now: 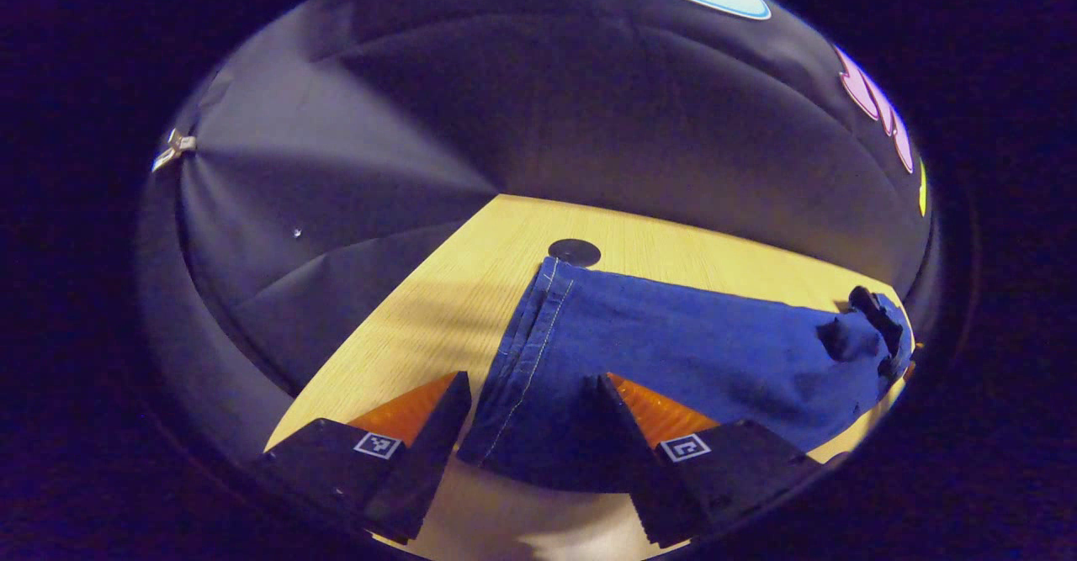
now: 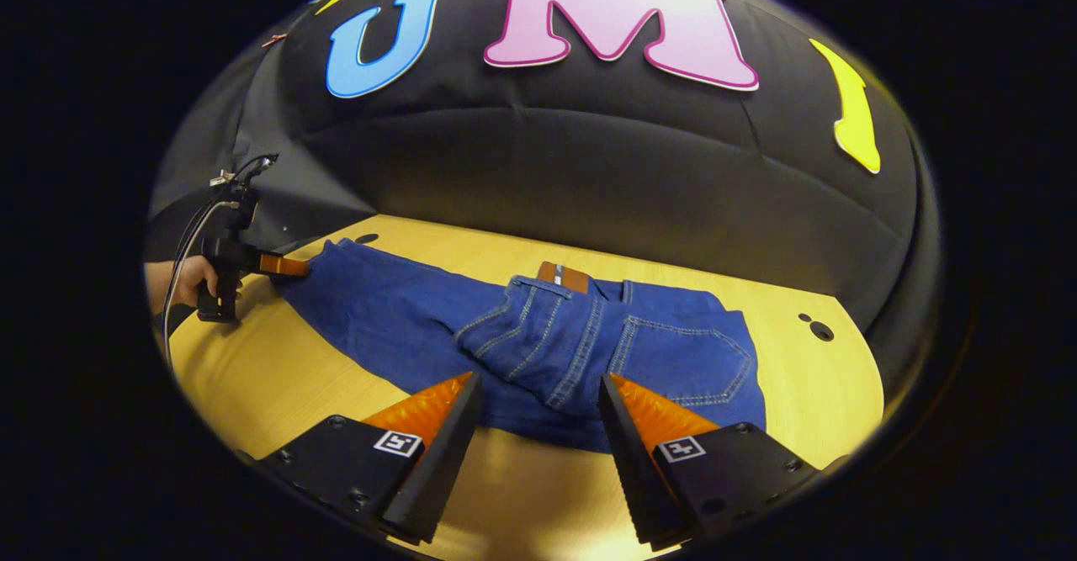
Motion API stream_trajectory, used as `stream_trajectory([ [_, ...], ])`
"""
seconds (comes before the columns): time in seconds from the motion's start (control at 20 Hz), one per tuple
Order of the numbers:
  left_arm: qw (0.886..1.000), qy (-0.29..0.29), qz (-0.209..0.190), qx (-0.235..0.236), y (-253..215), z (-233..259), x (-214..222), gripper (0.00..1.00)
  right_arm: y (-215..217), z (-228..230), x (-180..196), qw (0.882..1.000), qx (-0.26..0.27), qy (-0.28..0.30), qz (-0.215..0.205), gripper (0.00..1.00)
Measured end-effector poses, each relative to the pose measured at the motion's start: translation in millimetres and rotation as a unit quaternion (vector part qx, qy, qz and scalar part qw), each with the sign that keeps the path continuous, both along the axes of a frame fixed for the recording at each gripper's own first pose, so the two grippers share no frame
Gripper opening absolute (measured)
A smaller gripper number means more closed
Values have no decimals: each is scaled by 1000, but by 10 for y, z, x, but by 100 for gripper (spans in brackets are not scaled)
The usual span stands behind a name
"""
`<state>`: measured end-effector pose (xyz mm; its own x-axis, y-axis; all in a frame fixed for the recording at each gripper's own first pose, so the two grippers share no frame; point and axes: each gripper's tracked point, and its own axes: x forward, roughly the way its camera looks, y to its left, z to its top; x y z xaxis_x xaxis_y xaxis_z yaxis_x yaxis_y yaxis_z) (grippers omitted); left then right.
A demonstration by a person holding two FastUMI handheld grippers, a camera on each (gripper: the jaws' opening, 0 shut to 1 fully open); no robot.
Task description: Grasp the waist and the cuffs of the jeans and fold them to make the two legs overlap; first hold the waist and fold one-third of the jeans toward the cuffs, then hold the cuffs and fold the remaining one-third in the same direction to finish folding.
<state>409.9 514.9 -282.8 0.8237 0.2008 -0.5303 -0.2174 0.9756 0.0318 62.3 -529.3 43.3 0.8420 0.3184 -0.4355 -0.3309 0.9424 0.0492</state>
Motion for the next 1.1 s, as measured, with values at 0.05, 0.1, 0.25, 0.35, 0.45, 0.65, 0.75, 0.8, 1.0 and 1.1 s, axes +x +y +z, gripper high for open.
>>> stream_trajectory([
  [0.05,1000,10,-11,-5,-28,-1,17,96,-24,-30,-19,1000,6,6,-5,86],
  [0.1,1000,13,-20,-17,-90,14,21,86,-37,-55,-26,1000,13,12,-10,86],
  [0.25,999,17,-32,-31,-118,-3,64,69,-145,-112,-62,999,18,20,-26,86],
  [0.35,999,10,-24,-44,-177,28,10,27,-209,-167,-80,999,17,30,-32,86],
  [0.45,998,7,-22,-53,-213,36,4,17,-265,-176,-70,999,18,31,-38,86],
  [0.65,996,9,-12,-85,-315,37,-46,7,-374,-109,-38,999,17,21,-45,86],
  [0.75,994,-18,12,-105,-279,173,-56,6,-419,-47,-30,999,17,17,-46,86],
  [0.8,993,-33,21,-113,-263,273,-68,6,-453,-14,-19,999,16,13,-48,86],
  [1.0,989,-75,19,-124,-374,790,-189,6,-710,95,-15,998,11,1,-66,86],
  [1.1,987,-94,16,-133,-505,1097,-281,6,-848,120,-26,997,10,2,-79,86],
])
